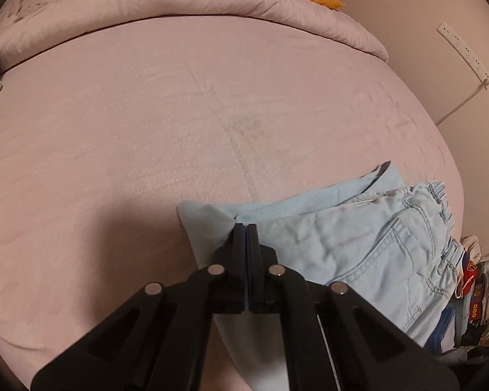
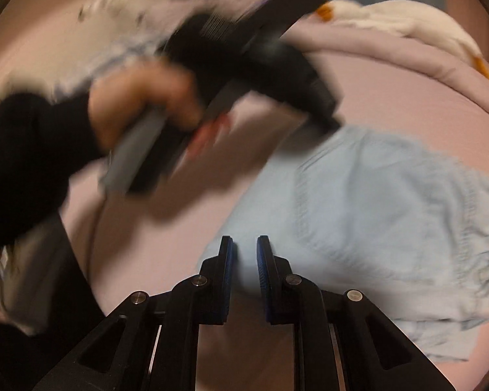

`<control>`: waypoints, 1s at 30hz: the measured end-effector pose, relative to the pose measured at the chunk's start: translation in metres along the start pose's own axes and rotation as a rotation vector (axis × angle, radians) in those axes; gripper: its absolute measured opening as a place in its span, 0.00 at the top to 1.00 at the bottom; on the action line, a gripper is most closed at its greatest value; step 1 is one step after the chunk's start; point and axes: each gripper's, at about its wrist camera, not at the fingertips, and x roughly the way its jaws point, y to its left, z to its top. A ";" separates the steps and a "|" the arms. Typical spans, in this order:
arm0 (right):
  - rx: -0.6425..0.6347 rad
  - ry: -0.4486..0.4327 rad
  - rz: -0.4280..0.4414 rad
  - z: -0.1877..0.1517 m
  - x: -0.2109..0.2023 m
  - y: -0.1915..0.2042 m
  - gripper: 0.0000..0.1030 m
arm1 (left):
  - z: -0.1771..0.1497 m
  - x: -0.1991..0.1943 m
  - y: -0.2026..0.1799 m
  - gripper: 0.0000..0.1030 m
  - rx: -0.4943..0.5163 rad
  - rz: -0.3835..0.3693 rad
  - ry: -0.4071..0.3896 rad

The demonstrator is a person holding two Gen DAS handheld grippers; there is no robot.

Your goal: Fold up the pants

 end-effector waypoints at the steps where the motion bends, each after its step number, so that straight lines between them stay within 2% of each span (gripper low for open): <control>1: -0.030 -0.002 -0.024 -0.004 0.002 0.005 0.83 | 0.000 0.001 0.000 0.97 0.002 -0.001 -0.002; 6: -0.013 -0.010 -0.018 -0.004 0.001 0.007 0.83 | -0.004 -0.007 -0.002 0.98 -0.013 0.016 -0.047; 9: 0.050 -0.024 0.042 -0.003 -0.013 -0.004 0.83 | -0.018 -0.027 -0.003 0.98 -0.014 0.033 -0.092; 11: 0.120 -0.070 0.084 -0.004 -0.029 -0.015 0.83 | -0.030 -0.039 -0.005 0.98 -0.014 0.049 -0.113; 15: 0.196 -0.156 -0.006 -0.007 -0.064 -0.043 0.83 | -0.049 -0.054 -0.007 0.98 -0.019 0.055 -0.130; 19: 0.303 -0.193 -0.114 -0.004 -0.078 -0.079 0.83 | -0.064 -0.059 -0.013 0.98 -0.009 0.053 -0.120; 24: 0.382 -0.182 -0.270 -0.002 -0.080 -0.105 0.83 | -0.072 -0.057 -0.025 0.98 -0.007 0.037 -0.115; 27: 0.411 -0.166 -0.325 -0.013 -0.082 -0.111 0.83 | -0.080 -0.053 -0.037 0.98 0.027 0.041 -0.113; 30: 0.380 -0.128 -0.358 -0.018 -0.068 -0.113 0.83 | -0.086 -0.043 -0.044 0.98 0.057 0.061 -0.084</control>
